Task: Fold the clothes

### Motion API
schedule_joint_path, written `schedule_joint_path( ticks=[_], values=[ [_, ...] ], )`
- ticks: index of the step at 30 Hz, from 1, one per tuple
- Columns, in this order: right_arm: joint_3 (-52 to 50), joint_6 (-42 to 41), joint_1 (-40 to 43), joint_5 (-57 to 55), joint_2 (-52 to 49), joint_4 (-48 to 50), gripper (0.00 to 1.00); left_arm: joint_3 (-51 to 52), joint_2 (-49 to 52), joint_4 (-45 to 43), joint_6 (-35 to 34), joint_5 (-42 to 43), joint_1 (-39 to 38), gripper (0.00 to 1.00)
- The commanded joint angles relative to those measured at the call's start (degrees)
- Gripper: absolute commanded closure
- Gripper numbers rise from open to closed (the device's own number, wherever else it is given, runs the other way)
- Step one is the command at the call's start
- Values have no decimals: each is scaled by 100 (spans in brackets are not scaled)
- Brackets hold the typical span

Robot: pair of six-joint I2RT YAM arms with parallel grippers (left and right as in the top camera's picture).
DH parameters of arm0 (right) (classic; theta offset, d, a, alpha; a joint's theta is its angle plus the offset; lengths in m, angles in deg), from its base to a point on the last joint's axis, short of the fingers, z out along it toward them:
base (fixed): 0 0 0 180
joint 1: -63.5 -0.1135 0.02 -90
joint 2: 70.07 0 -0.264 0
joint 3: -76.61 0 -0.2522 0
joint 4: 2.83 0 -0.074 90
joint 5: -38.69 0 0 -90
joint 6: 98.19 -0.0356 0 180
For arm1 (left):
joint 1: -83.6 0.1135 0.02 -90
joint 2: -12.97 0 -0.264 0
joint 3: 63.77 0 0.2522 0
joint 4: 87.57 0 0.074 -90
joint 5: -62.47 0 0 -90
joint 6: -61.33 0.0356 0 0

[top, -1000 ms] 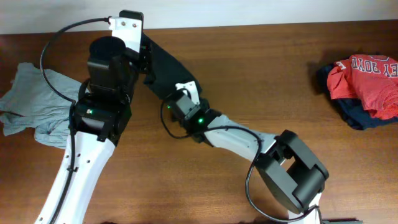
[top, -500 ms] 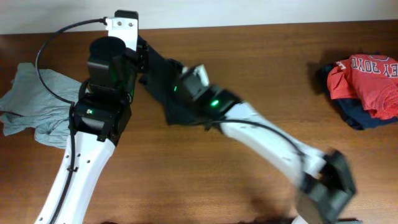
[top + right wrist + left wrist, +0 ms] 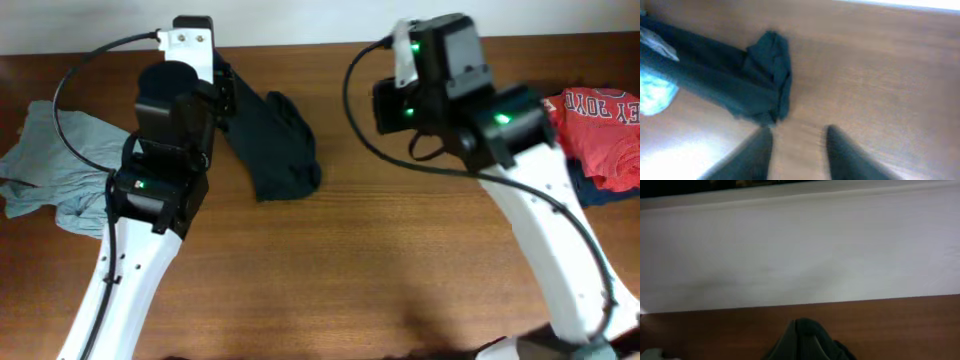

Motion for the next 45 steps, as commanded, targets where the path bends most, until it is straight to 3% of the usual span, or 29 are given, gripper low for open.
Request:
schedule_joint_path(
  ticks=[1,8,24,37,45],
  values=[
    [-286,151,11,839,-348,17,44,-92,-149,48,-101,-83,24,99],
    [-1239,337,-101,1777,-787,903,43,-92,-149,59,-101,-83,26,99],
    [-4358,-195,-756,2002,-837,5064,44,-92,-149,44,-98,-83,24,99],
    [-4575,-595,-1010,1974,-1801,6544,45,-90,-146,46,-98,-83,24,100],
    [-4575,-660,-1008,1930,-1996,7213,52,-90,-146,46,-98,-83,24,99]
  ],
)
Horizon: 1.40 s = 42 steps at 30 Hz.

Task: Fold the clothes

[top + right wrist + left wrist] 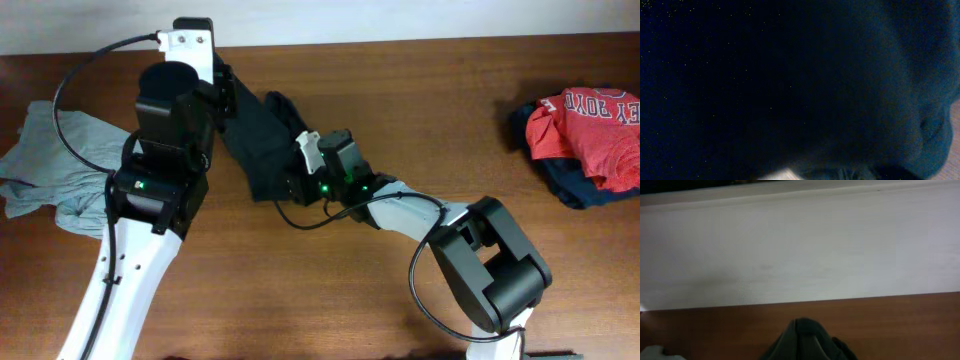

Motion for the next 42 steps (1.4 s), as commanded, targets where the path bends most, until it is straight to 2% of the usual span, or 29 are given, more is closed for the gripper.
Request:
schedule_joint_path(
  ticks=[1,2,6,7,9,14,17,24,32,37,42],
  values=[
    [-48,-57,-31,-46,-107,173,54,-90,-140,-35,-76,-81,24,99],
    [-48,-79,-31,-138,-107,201,60,-90,-140,-35,-76,-81,24,100],
    [-48,-83,-31,-138,-107,280,70,-90,-140,-35,-76,-81,24,99],
    [-48,-164,-33,-138,-107,289,76,-90,-142,-35,-79,-81,24,99],
    [-48,-332,-31,-136,-107,291,96,-90,-140,-35,-76,-81,24,99],
    [-35,-426,2,35,-42,188,96,-90,-142,-35,-74,-92,26,100],
    [87,-501,109,120,251,-306,96,-90,-142,-37,-74,-256,26,100],
    [1193,166,573,94,1270,-3021,96,-90,-142,-81,-55,-470,63,99],
    [3541,1108,1377,31,1803,-6382,96,-92,-142,-175,-103,-286,57,100],
    [4975,1467,1823,-39,1803,-7781,96,-98,-170,-352,-358,-105,57,99],
    [6083,1565,2238,-446,1803,-8577,96,-103,-286,-608,-614,127,57,99]
  ],
)
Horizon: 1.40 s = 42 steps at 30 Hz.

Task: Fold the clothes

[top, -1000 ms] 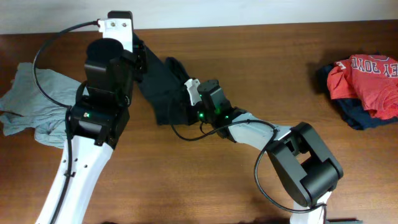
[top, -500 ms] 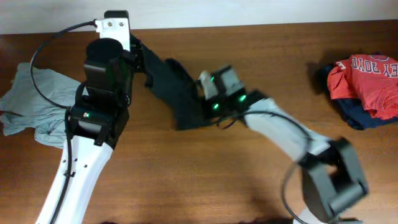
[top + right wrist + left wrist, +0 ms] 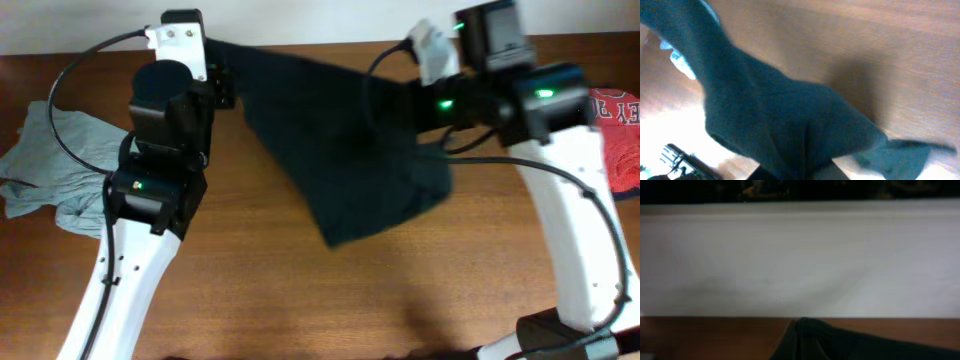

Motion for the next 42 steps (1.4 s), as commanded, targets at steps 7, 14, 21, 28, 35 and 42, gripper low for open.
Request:
schedule_joint_path(
  ticks=[7,14,21,28,35,42],
  values=[
    [942,533,568,-289,109,-302,96,-103,-439,-461,-542,186,24,99],
    [944,787,575,-317,109,-313,96,-105,-599,-673,-540,184,24,100],
    [944,826,579,-763,107,-398,96,-105,-592,-658,-566,350,13,99],
    [942,769,1025,-734,107,-525,96,-105,-173,-678,-1043,446,-289,100],
    [942,435,1711,-754,107,-621,96,-105,673,-1143,-1447,752,-730,99],
    [938,-20,2026,-1213,66,-619,96,-105,1482,-2238,-1508,1025,-979,99]
  ],
)
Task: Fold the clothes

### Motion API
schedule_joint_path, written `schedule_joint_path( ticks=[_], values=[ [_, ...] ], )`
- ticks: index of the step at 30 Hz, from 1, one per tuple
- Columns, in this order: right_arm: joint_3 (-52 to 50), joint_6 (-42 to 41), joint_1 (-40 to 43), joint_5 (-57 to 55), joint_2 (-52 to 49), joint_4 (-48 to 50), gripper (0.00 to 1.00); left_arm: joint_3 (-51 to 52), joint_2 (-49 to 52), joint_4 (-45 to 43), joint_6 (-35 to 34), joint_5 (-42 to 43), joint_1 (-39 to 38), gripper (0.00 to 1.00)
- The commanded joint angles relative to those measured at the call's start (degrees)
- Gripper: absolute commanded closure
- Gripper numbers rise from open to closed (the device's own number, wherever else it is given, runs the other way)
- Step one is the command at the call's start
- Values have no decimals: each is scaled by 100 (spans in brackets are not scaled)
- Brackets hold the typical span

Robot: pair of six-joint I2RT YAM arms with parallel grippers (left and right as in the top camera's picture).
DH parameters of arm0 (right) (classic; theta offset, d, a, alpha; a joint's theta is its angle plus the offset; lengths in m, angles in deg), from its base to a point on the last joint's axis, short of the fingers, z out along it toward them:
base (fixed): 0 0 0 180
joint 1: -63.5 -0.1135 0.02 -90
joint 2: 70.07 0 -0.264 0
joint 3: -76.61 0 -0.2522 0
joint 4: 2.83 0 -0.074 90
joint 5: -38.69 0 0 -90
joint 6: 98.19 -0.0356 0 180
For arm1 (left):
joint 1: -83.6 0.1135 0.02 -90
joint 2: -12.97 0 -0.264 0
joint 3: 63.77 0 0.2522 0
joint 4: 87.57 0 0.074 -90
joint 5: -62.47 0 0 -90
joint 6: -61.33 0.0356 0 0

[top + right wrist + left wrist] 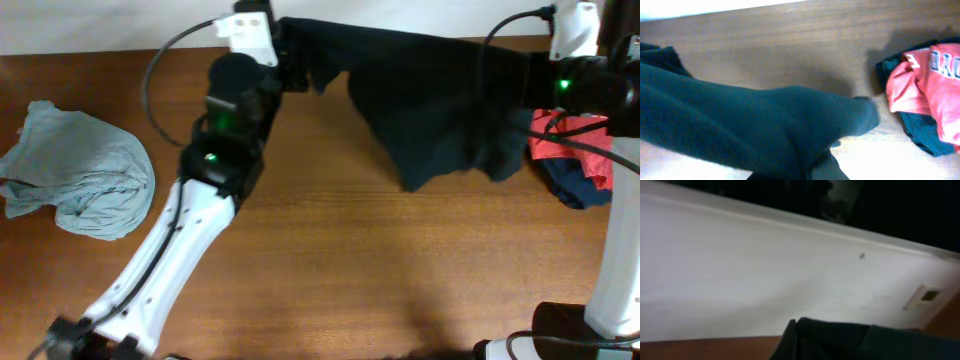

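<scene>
A dark teal garment (430,95) hangs stretched in the air along the back of the table, between my two grippers. My left gripper (290,52) is shut on its left end; the cloth (840,342) fills the bottom of the left wrist view. My right gripper (540,85) is shut on the right end, where the fabric (755,125) drapes over the fingers and hides them. The lower edge of the garment sags toward the table in the middle.
A crumpled light blue garment (75,180) lies at the table's left edge. A red printed shirt over dark blue cloth (575,150) is piled at the right edge, the red shirt (925,85) showing in the right wrist view. A white wall runs behind the table.
Both grippers have moved to the right with the dark garment held between them. The left arm now reaches far across; the right gripper is near the red pile. The cloth is spread wider.
My left gripper held one end of the dark garment, bunched on the table, with my right gripper open above. Then the right gripper was down at the bunch. Then both held the cloth lifted and spread, and now it hangs stretched farther right.
</scene>
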Motion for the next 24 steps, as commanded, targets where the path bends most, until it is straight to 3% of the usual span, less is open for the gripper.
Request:
schedule_joint_path(
  ticks=[1,16,20,24],
  values=[
    [98,-256,74,-291,28,22,96,-94,273,-299,-125,122,-35,100],
    [4,-297,-872,-291,-728,-256,96,-87,868,1510,105,120,358,100],
    [4,-310,-1178,-293,-927,-164,96,-87,1311,1414,105,127,546,100],
    [4,-417,-1329,-334,-1095,-52,96,-87,1834,778,372,332,717,100]
  ],
)
